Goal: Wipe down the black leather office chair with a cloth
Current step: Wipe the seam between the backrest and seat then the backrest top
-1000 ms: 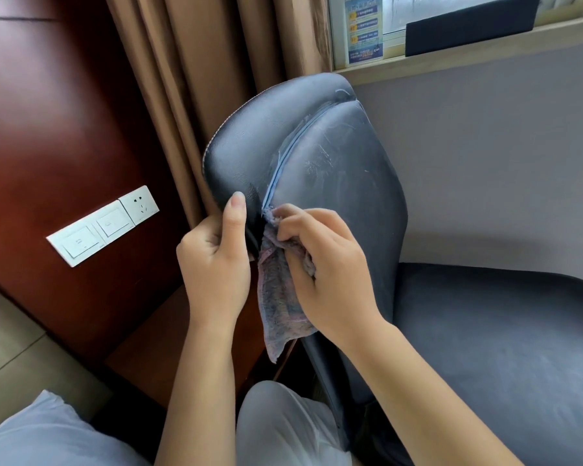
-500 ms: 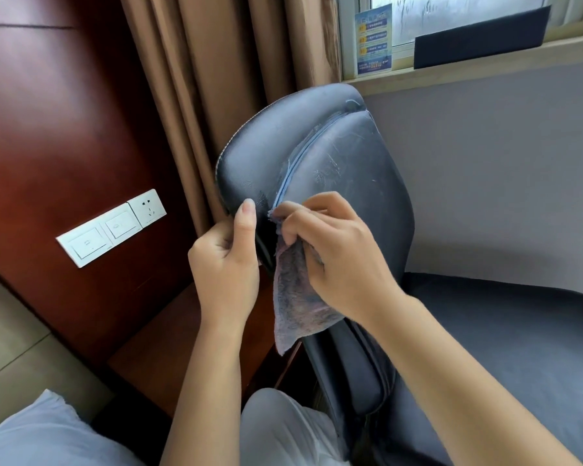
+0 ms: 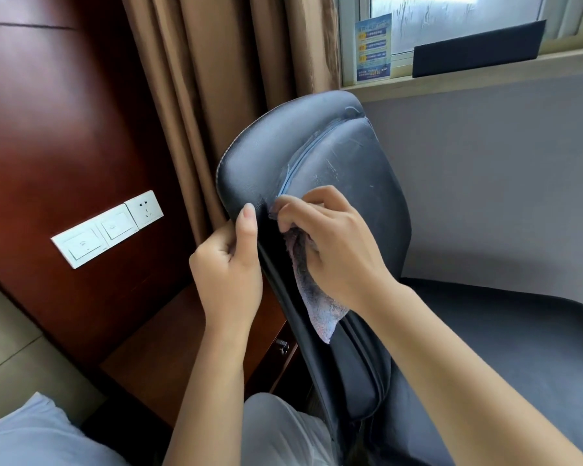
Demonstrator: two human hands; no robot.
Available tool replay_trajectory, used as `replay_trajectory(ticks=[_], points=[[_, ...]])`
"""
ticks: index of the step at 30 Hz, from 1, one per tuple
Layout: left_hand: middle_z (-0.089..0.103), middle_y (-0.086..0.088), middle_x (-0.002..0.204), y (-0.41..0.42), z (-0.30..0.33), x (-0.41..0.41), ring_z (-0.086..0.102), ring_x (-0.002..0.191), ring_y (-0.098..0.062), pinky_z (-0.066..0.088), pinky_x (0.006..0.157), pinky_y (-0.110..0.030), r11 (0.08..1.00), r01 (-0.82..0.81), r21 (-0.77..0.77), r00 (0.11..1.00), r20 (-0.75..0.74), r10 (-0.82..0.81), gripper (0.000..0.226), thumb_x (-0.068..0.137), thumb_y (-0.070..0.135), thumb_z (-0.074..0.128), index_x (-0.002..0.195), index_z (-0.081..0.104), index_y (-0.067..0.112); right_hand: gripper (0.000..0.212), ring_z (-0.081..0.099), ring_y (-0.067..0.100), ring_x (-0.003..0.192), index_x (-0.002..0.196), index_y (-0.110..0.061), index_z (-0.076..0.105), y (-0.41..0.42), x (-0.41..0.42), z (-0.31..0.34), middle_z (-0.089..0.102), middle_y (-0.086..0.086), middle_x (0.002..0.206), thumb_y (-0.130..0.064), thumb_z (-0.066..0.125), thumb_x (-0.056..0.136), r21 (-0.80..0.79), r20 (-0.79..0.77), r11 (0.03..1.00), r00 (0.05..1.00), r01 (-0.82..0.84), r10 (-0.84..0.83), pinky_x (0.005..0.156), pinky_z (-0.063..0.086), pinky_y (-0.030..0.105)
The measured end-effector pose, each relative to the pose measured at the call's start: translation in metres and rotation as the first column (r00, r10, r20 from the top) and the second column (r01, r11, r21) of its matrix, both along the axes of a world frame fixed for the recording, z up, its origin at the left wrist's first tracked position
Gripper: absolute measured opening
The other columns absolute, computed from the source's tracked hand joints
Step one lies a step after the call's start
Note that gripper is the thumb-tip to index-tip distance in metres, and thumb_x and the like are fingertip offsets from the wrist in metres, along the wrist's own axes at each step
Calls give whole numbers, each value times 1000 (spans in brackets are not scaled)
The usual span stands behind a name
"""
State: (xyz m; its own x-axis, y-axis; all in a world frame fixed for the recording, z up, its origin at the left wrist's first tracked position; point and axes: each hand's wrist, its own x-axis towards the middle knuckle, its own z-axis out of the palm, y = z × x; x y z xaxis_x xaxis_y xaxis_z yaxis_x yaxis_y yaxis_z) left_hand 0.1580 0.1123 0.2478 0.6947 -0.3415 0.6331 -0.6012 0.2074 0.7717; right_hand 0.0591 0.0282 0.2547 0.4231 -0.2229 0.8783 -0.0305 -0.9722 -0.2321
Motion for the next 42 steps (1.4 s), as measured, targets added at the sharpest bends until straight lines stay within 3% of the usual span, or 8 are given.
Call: replay_trajectory(ticks=[4,9,13,16,23,26,30,42], points=[[45,-7,48,2,0,-1,37,49,-17,38,50,-37,1000,-22,6,999,47,21,55,83,60,44,50,46,16,36,48,23,86,87,-11,59,8,-6,-13,68,-5,101,4,28,74,-97,68,994,996,-45,52,66,48,36],[45,-19,54,3,2,-1,39,54,-22,49,55,-51,1000,8,30,1000,28,-9,64,82,61,45,58,52,2,44,46,23,89,91,-8,62,-1,-9,-16,67,-6,106,14,33,66,-210,29,976,998,-52,60,70,49,38],[41,-18,56,5,4,-3,39,50,-35,44,51,-49,999,-23,30,997,78,21,61,83,59,44,52,39,7,43,60,19,93,91,-6,68,2,-5,-16,66,3,105,19,40,69,104,258,986,961,-130,99,80,52,36],[41,-17,54,7,4,-5,40,50,-39,34,51,-45,999,-40,29,992,125,36,60,85,58,43,50,31,10,33,60,16,99,100,-3,69,-4,-7,-6,62,7,105,15,57,75,268,427,962,902,-61,-62,89,49,29],[41,-14,51,6,0,-4,33,48,-30,28,48,-33,999,-49,7,991,124,48,56,85,57,43,47,32,16,27,65,13,95,97,-13,72,18,-1,-3,68,-10,96,-3,64,74,385,243,908,967,-167,75,86,53,36],[34,-2,43,4,-2,-4,25,47,-15,22,45,-24,998,-66,-9,989,132,66,54,85,55,43,46,26,21,20,65,14,89,93,-14,73,24,-4,1,68,-12,90,-10,66,74,348,211,933,977,-91,17,80,52,32],[42,5,43,2,0,-5,32,43,-10,23,44,-16,996,-86,-21,984,156,88,51,86,52,43,46,26,24,9,62,14,79,85,-16,74,28,10,18,69,-2,80,-18,67,80,544,139,839,985,9,-101,75,48,30],[37,9,36,-1,10,1,31,42,-3,27,45,-18,999,26,21,999,29,-27,50,81,49,55,41,45,20,10,56,9,74,87,-16,76,21,10,20,61,-2,80,-15,68,81,506,130,862,989,-9,-66,70,44,20]])
